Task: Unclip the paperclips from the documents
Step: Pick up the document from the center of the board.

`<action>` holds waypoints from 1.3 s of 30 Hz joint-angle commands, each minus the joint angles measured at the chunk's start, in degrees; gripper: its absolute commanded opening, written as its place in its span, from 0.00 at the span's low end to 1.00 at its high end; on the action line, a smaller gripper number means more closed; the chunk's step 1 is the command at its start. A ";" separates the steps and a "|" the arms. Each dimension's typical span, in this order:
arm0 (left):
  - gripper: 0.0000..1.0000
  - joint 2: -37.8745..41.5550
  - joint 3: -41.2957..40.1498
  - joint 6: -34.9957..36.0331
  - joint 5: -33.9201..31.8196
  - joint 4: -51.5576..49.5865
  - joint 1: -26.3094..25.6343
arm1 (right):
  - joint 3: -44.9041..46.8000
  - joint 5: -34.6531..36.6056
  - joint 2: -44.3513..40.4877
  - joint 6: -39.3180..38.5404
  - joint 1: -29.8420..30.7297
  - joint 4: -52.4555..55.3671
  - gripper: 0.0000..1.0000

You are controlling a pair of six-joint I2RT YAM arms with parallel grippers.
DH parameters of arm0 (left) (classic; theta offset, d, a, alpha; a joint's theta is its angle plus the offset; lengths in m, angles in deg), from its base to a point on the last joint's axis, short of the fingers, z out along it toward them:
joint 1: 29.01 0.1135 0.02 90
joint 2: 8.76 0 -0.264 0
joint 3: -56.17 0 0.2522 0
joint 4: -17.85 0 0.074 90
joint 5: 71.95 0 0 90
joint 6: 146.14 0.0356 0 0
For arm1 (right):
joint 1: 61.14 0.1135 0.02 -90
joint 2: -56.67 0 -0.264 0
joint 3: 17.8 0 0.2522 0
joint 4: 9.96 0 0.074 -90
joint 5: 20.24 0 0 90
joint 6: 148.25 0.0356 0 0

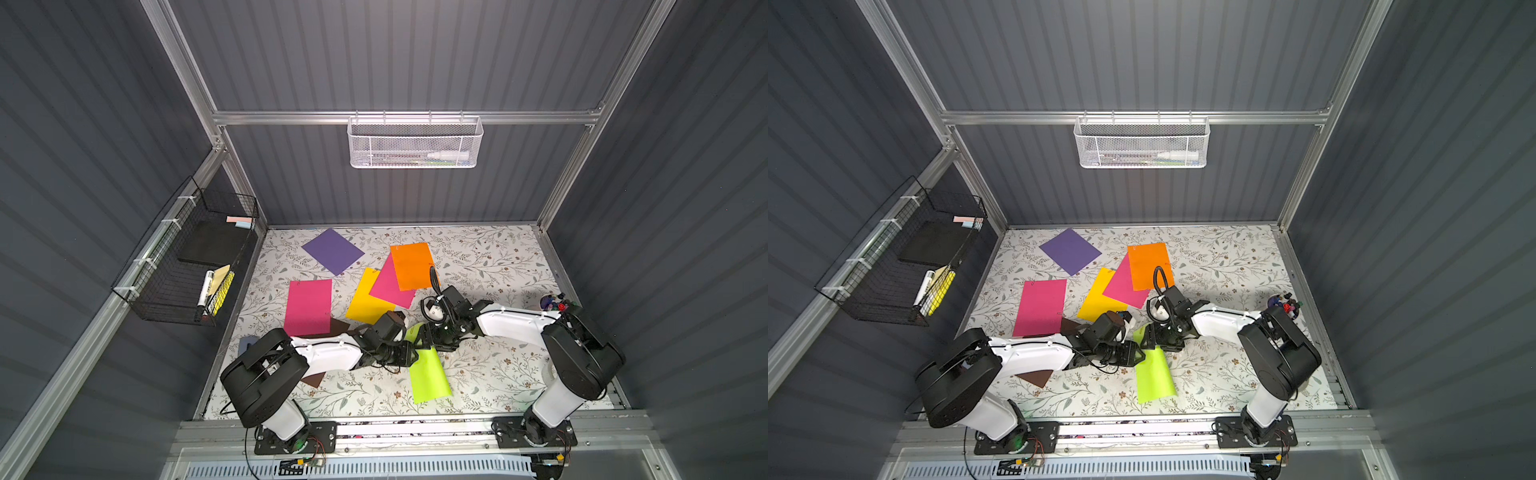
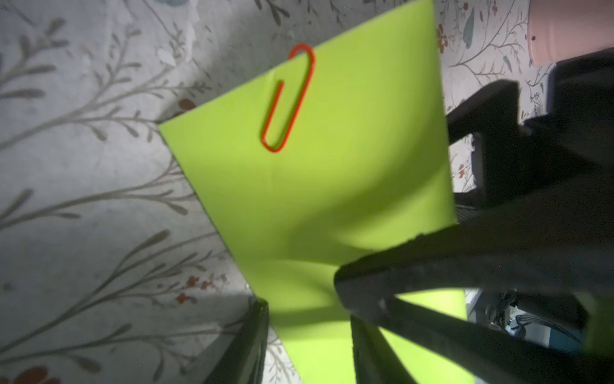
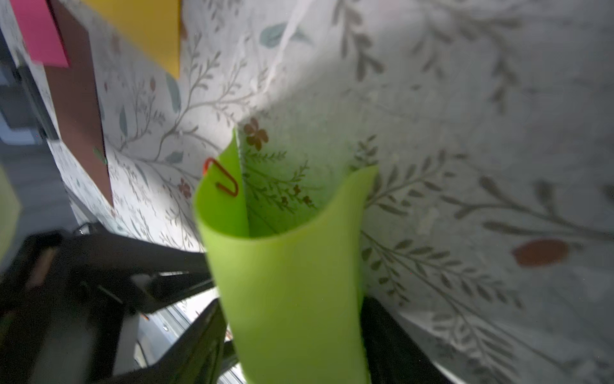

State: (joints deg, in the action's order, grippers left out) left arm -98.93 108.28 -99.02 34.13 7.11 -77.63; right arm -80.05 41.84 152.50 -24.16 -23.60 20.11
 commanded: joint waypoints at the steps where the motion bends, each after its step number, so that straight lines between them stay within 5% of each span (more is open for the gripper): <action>1: 0.45 -1.17 -3.07 -0.61 -1.72 -7.72 -0.42 | 2.82 1.91 1.10 0.11 0.30 2.28 0.51; 7: 0.57 7.75 -2.75 -2.29 -1.28 -8.89 -0.33 | 3.05 3.00 -3.71 -0.58 0.01 1.20 0.29; 15: 0.76 20.62 -4.32 -2.79 2.37 1.12 7.68 | 2.56 -0.79 -13.02 -4.02 -1.07 -1.47 0.26; 21: 0.95 22.26 -3.72 1.11 7.28 10.83 13.60 | 3.38 -7.72 -20.70 -4.14 -2.72 -5.78 0.28; 30: 0.85 17.92 -3.83 1.07 21.42 26.55 15.45 | 1.67 -12.99 -24.75 -2.10 -3.35 -9.11 0.30; 39: 0.60 17.90 -4.92 -0.19 24.53 30.37 16.01 | 1.65 -14.85 -23.79 -1.33 -3.36 -11.62 0.29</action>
State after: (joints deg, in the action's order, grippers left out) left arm -81.32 104.34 -98.84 55.96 33.78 -62.14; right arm -77.32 28.55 128.37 -26.20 -26.66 10.41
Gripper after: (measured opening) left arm 0.626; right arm 0.295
